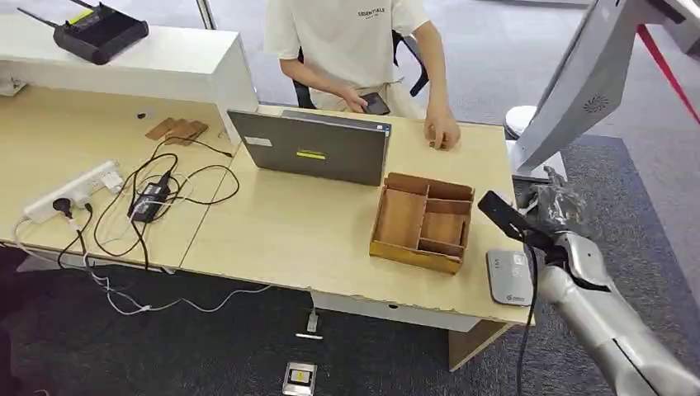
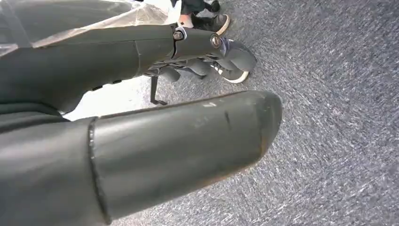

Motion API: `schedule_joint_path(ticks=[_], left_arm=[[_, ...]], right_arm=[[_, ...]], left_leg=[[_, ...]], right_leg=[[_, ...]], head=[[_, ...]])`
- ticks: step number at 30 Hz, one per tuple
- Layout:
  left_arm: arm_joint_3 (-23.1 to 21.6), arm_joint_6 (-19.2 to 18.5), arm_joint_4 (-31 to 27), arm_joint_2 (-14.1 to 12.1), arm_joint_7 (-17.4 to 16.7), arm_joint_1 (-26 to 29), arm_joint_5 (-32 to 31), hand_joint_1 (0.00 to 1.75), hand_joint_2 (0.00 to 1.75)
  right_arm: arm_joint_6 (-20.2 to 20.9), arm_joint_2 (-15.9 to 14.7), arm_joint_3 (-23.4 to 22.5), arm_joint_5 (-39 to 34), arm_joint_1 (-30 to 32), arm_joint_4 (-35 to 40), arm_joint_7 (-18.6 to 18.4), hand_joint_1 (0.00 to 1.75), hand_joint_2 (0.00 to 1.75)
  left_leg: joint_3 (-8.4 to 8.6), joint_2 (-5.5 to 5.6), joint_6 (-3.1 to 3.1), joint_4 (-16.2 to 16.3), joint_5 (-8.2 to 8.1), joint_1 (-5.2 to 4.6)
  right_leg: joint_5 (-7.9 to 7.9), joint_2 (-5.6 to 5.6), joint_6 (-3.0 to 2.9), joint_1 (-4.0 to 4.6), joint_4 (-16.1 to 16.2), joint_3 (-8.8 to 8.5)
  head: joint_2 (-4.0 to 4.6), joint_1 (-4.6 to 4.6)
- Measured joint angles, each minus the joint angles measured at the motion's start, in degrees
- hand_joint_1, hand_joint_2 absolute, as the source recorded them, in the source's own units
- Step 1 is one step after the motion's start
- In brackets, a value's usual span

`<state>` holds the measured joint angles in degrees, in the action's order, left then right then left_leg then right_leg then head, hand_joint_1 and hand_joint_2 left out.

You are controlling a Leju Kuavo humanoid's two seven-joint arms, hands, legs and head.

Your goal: Pass the card to the sensor for recognition and then transmit it.

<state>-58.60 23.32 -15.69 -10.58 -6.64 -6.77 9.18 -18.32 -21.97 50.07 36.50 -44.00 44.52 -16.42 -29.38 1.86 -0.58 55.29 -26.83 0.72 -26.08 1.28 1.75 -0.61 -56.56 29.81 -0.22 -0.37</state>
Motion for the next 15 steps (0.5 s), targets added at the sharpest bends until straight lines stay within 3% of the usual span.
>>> schedule_joint_path(ticks=[15], left_arm=[[-0.1, -1.0, 0.0, 0.0, -1.2, -1.5, -1.6, 0.00, 0.00]], right_arm=[[3.0, -1.1, 0.1, -0.5, 5.3, 0.5, -1.5, 1.75, 1.75]], left_leg=[[0.01, 0.00, 0.00, 0.0, 0.00, 0.00]], right_leg=[[0.00, 0.00, 0.00, 0.00, 0.0, 0.00]], head=[[0.00, 0.00]])
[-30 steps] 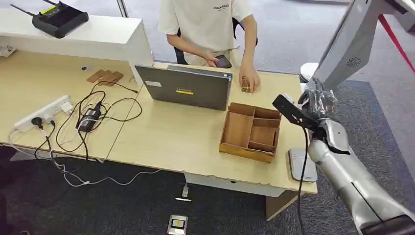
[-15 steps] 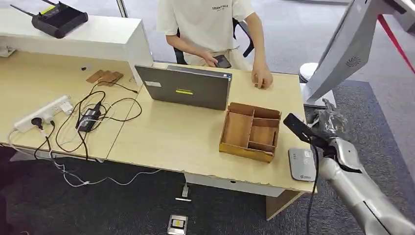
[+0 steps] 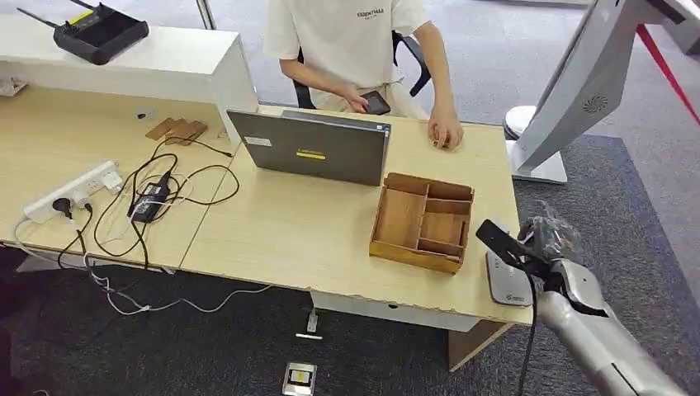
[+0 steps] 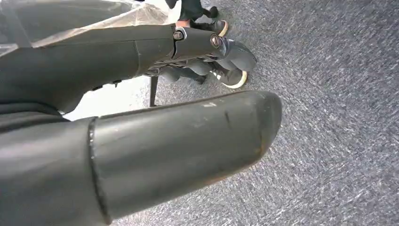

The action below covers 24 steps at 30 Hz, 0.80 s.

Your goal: Pass the card to the sensor for recognition and then transmit it.

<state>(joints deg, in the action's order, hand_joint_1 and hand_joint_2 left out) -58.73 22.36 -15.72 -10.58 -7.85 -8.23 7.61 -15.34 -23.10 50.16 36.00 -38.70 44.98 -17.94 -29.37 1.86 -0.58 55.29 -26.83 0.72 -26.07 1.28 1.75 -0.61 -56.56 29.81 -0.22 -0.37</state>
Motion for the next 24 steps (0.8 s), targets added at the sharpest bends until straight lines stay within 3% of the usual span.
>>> schedule_joint_path(ticks=[24], left_arm=[[-0.4, -0.7, -0.2, 0.1, -0.8, -0.9, -1.0, 0.00, 0.00]], right_arm=[[-0.6, -0.9, -0.5, -2.8, 3.1, 0.0, -0.5, 1.75, 1.75]], left_leg=[[0.15, -0.06, 0.00, 0.0, 0.01, 0.00]], right_leg=[[0.01, 0.03, -0.01, 0.00, 0.0, -0.15]], head=[[0.00, 0.00]])
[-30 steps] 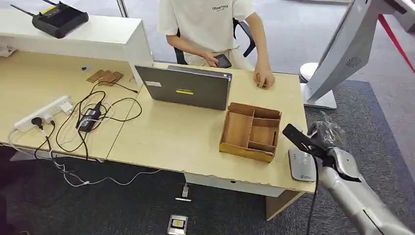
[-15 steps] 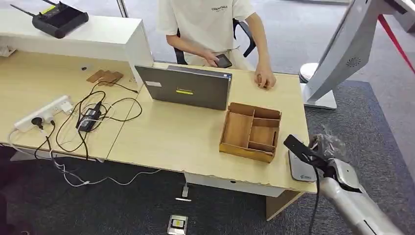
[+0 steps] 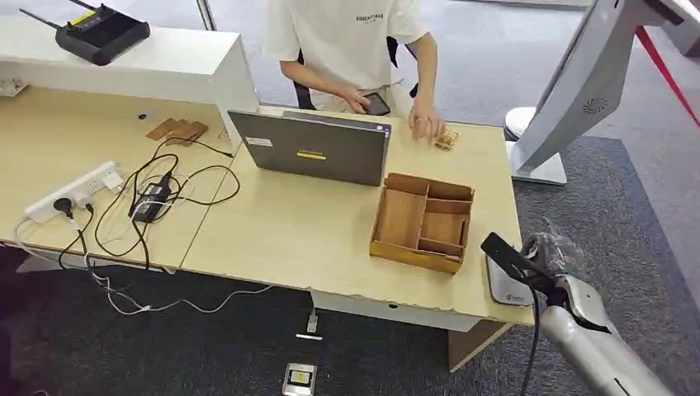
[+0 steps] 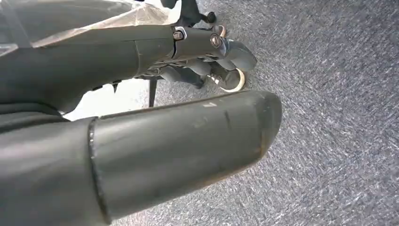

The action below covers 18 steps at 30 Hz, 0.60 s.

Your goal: Pass the card to the sensor for recognition and then transmit it.

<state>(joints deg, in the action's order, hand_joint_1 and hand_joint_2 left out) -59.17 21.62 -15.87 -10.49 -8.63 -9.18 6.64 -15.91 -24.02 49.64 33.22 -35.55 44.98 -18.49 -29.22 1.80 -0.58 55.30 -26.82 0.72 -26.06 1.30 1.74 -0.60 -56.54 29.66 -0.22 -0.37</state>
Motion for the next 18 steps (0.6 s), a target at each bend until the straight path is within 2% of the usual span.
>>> schedule_joint_path(ticks=[11, 18], left_arm=[[-0.1, -0.1, -0.2, 0.0, 0.0, -0.3, -0.8, 0.00, 0.00], [-0.8, 0.0, -0.3, 0.1, 0.0, -1.0, -1.8, 0.00, 0.00]], right_arm=[[-2.2, 0.2, -1.3, -0.1, 0.3, 2.0, -0.4, 1.75, 1.75], [-7.3, 0.3, -3.2, 1.5, -0.8, 7.1, -0.6, 1.75, 1.75]], left_leg=[[-0.04, 0.02, 0.00, 0.0, 0.00, 0.00], [-0.07, 0.02, 0.00, 0.0, 0.01, 0.00]], right_leg=[[0.01, 0.00, -0.01, 0.00, 0.0, 0.02], [0.01, -0.01, -0.01, -0.01, 0.0, 0.07]], head=[[0.00, 0.00], [0.00, 0.00]])
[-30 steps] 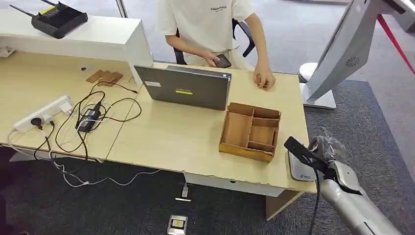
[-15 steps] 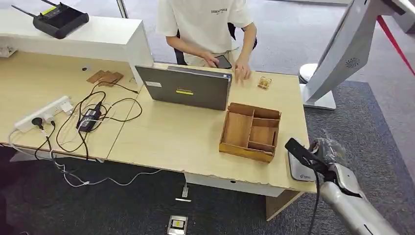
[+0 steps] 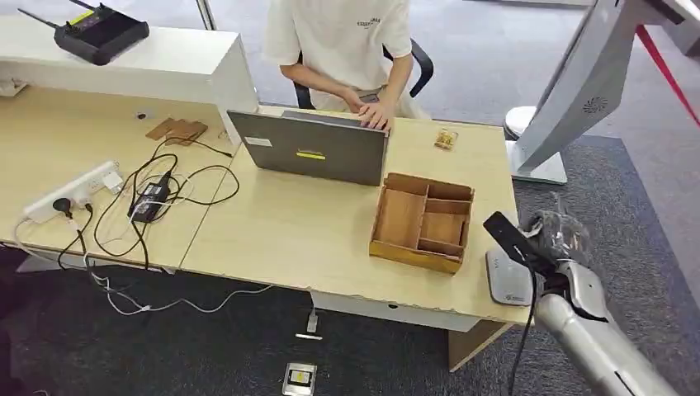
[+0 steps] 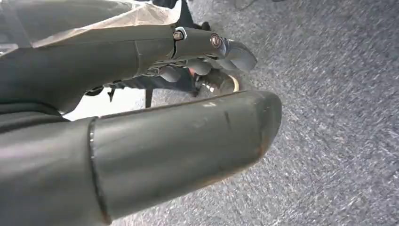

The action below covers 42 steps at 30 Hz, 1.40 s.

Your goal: Pass the card to the sensor for recognition and then transmit it.

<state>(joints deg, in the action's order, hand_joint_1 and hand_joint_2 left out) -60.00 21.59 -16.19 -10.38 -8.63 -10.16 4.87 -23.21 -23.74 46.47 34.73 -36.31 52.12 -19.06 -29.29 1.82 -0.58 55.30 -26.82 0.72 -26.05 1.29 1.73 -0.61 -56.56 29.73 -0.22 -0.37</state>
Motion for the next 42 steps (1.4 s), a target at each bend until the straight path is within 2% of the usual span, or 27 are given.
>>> schedule_joint_path(ticks=[6, 12, 16, 20, 25, 31, 34, 35, 36, 37, 42], left_arm=[[-0.2, -0.3, 0.0, 0.1, 0.1, -0.5, -0.9, 0.00, 0.00], [-0.5, -2.0, 0.0, 0.1, 0.3, -1.4, -2.4, 0.00, 0.00], [-0.6, -3.1, 0.0, 0.0, -0.2, -2.3, -3.5, 0.00, 0.00], [-0.6, -3.3, -0.1, -0.1, -0.4, -2.9, -4.3, 0.00, 0.00], [-0.7, -3.2, -0.2, -0.1, -1.0, -3.0, -5.5, 0.00, 0.00], [-0.6, -2.8, -0.3, -0.2, -1.4, -2.9, -6.1, 0.00, 0.00], [-0.6, -2.8, -0.3, -0.2, -1.6, -2.8, -6.1, 0.00, 0.00], [-0.6, -2.8, -0.3, -0.2, -1.7, -2.6, -6.1, 0.00, 0.00], [-0.6, -2.6, -0.3, -0.2, -1.7, -2.5, -6.0, 0.00, 0.00], [-0.6, -2.5, -0.3, -0.2, -1.7, -2.4, -5.9, 0.00, 0.00], [-0.5, -1.8, -0.3, -0.3, -1.6, -1.6, -5.3, 0.00, 0.00]], right_arm=[[0.1, -0.8, -2.1, 1.9, -1.5, 6.9, -0.6, 1.75, 1.75], [5.1, -0.6, -2.1, 3.6, -4.9, 11.0, -0.5, 1.75, 1.75], [9.2, 1.1, -1.3, 4.3, -8.1, 10.2, 0.9, 1.75, 1.75], [12.8, 4.1, 0.3, 3.5, -12.0, 6.0, 3.4, 1.75, 1.75], [15.0, 9.6, 3.0, 3.6, -17.4, -3.2, 6.3, 1.75, 1.75], [15.6, 15.5, 7.0, 5.4, -21.8, -13.7, 6.6, 1.75, 1.75], [15.5, 17.2, 7.8, 6.2, -22.5, -16.0, 6.6, 1.75, 1.75], [15.4, 17.8, 8.2, 6.2, -22.8, -17.0, 6.6, 0.58, 1.75], [15.2, 18.2, 8.3, 6.4, -23.1, -17.8, 6.6, 0.14, 1.75], [15.0, 18.7, 8.5, 6.6, -23.2, -18.4, 6.6, 0.00, 1.75], [13.1, 20.5, 9.2, 6.6, -23.5, -21.3, 6.4, 0.00, 1.75]], left_leg=[[-0.01, 0.00, 0.00, 0.0, 0.00, 0.00], [-0.02, 0.01, 0.02, 0.0, 0.02, 0.00], [-0.04, 0.01, 0.00, 0.0, 0.04, 0.01], [-0.08, 0.02, -0.02, 0.0, 0.05, 0.02], [-0.16, 0.02, -0.04, 0.0, 0.07, 0.04], [-0.20, 0.06, -0.04, 0.0, 0.07, 0.05], [-0.24, 0.08, -0.04, 0.0, 0.07, 0.05], [-0.24, 0.07, -0.04, 0.0, 0.07, 0.04], [-0.23, 0.06, -0.04, 0.0, 0.07, 0.04], [-0.23, 0.06, -0.03, 0.0, 0.07, 0.04], [-0.22, 0.06, -0.03, 0.0, 0.07, 0.04]], right_leg=[[0.00, 0.00, 0.00, 0.00, 0.0, 0.01], [0.00, 0.00, 0.00, 0.00, 0.0, 0.01], [0.02, 0.00, -0.03, 0.00, 0.0, 0.02], [0.04, 0.00, -0.06, 0.01, 0.0, 0.07], [0.04, -0.01, -0.06, 0.02, -0.1, 0.15], [0.04, -0.04, -0.07, 0.02, -0.1, 0.18], [0.04, -0.05, -0.07, 0.03, -0.1, 0.20], [0.04, -0.05, -0.07, 0.03, -0.1, 0.20], [0.04, -0.04, -0.07, 0.03, -0.1, 0.20], [0.04, -0.04, -0.07, 0.03, -0.1, 0.20], [0.04, -0.04, -0.07, 0.03, -0.1, 0.20]], head=[[0.00, 0.00], [0.00, 0.00], [0.00, 0.00], [0.00, 0.00], [0.00, -0.02], [0.00, 0.00], [0.00, 0.00], [0.00, 0.00], [0.00, 0.00], [0.00, 0.00], [0.00, 0.00]])
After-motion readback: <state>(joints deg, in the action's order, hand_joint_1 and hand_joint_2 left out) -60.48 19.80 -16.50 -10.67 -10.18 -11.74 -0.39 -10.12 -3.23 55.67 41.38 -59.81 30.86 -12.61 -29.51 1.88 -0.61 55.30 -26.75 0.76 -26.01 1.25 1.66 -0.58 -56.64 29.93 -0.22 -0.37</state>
